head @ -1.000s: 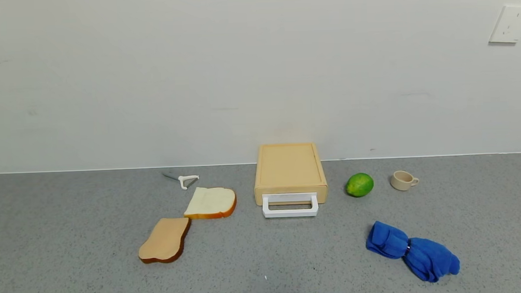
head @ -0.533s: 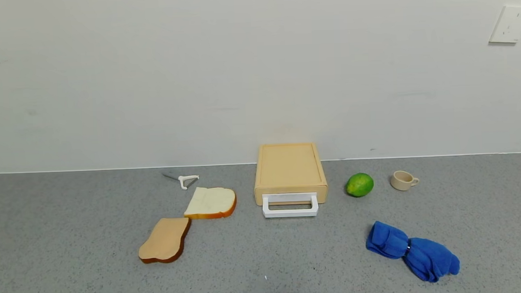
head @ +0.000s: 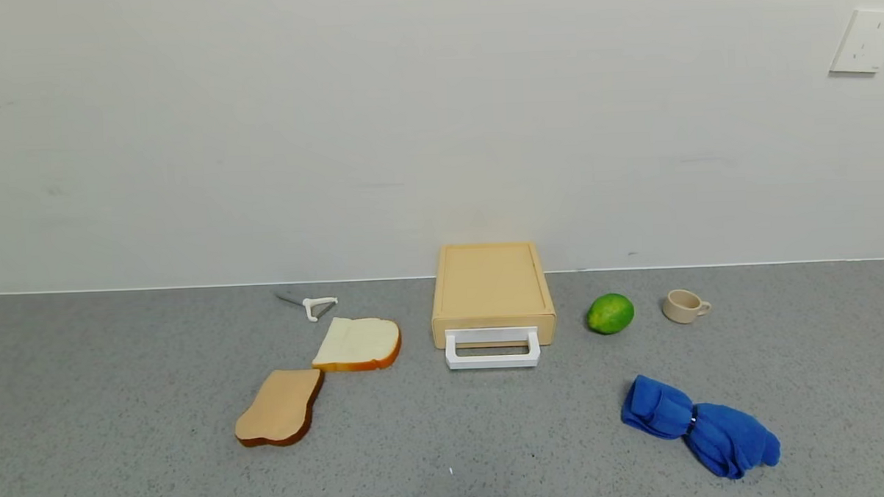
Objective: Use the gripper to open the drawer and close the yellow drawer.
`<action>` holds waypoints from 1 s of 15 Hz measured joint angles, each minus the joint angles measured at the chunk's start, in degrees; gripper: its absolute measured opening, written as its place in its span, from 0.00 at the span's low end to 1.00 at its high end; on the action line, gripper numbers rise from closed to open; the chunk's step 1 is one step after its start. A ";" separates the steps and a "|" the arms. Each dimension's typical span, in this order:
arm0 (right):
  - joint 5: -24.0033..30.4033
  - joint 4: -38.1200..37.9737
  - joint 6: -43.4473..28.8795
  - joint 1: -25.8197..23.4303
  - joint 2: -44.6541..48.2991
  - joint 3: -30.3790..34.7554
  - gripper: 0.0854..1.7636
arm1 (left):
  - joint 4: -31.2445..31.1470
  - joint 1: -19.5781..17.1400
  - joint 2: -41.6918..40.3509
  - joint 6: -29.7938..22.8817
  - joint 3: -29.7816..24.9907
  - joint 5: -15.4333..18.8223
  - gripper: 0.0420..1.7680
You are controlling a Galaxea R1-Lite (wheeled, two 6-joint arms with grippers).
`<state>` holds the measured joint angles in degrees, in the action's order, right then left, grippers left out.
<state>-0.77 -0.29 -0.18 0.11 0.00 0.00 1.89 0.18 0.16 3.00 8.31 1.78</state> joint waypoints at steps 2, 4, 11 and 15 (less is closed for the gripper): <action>0.00 0.00 0.00 0.00 0.00 0.00 0.97 | 3.01 0.00 -0.02 0.13 -3.13 0.12 0.97; -0.02 0.02 0.00 0.00 0.00 0.00 0.97 | 5.22 0.00 -0.06 0.00 -6.53 0.06 0.97; -0.02 0.00 0.02 -0.01 0.00 0.00 0.97 | -1.87 0.00 -0.06 -0.20 -8.31 -0.68 0.97; 0.00 0.02 0.02 -0.01 0.00 0.00 0.97 | -1.99 0.00 -0.06 -1.88 -8.31 -0.84 0.97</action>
<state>-0.77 -0.27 -0.16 0.10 0.00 0.00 -0.10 0.18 0.10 1.12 0.00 0.94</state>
